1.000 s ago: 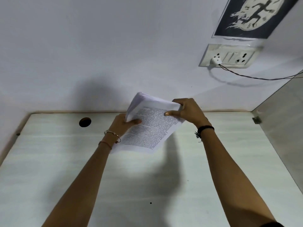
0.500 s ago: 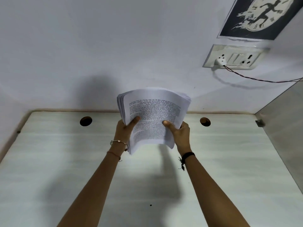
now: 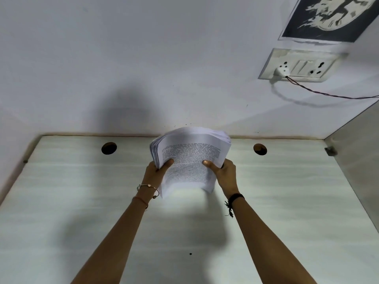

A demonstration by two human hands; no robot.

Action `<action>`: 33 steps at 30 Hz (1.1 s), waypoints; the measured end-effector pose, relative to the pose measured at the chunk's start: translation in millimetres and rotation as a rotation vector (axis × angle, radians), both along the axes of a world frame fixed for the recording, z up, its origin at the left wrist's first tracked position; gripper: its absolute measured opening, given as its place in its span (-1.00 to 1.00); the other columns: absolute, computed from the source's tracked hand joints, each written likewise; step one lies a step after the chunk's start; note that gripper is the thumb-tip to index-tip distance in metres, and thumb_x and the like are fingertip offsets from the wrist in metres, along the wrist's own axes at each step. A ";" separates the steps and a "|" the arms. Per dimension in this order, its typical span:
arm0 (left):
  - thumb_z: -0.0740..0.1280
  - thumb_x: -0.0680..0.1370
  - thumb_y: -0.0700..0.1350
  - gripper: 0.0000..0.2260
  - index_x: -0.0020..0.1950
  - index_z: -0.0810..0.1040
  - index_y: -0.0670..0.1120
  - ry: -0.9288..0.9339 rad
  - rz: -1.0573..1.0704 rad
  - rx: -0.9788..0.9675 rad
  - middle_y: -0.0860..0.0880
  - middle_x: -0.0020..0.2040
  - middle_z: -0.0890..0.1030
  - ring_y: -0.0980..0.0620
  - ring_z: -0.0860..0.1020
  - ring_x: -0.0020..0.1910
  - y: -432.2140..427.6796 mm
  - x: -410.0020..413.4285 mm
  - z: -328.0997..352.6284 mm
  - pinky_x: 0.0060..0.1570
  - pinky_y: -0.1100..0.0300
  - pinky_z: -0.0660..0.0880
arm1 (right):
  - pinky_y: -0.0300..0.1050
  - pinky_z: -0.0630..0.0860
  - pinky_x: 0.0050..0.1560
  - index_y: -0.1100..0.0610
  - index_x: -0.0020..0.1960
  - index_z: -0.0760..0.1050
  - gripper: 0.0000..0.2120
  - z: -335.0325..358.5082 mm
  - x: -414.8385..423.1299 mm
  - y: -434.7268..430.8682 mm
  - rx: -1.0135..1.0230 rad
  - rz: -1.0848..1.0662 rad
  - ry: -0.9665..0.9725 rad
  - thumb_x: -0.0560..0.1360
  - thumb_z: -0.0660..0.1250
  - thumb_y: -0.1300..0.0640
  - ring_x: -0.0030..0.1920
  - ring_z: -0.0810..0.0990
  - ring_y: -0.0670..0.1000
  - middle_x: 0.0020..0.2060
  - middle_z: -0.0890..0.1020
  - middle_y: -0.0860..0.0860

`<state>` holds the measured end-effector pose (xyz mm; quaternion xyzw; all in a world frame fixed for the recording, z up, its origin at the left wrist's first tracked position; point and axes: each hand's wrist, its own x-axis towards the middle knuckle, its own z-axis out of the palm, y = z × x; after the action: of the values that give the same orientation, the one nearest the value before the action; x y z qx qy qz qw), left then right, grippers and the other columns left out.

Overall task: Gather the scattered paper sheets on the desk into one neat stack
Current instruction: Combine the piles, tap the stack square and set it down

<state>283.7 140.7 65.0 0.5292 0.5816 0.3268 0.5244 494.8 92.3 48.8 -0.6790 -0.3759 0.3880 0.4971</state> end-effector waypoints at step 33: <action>-0.04 -0.07 0.68 -0.14 -0.27 0.45 -0.03 0.437 -0.448 0.296 0.07 -0.39 0.49 0.14 0.47 -0.43 53.6 0.5 104.2 -0.41 0.36 0.34 | -0.40 0.31 -0.39 0.01 -0.22 0.60 -0.75 75.5 56.0 34.8 0.053 0.170 -0.347 0.26 0.58 -0.08 -0.39 0.46 -0.23 -0.40 0.58 -0.12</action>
<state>284.2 194.3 169.1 0.7714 0.4958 0.1634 0.3639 550.8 127.1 124.3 -0.6882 -0.5221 0.2955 0.4080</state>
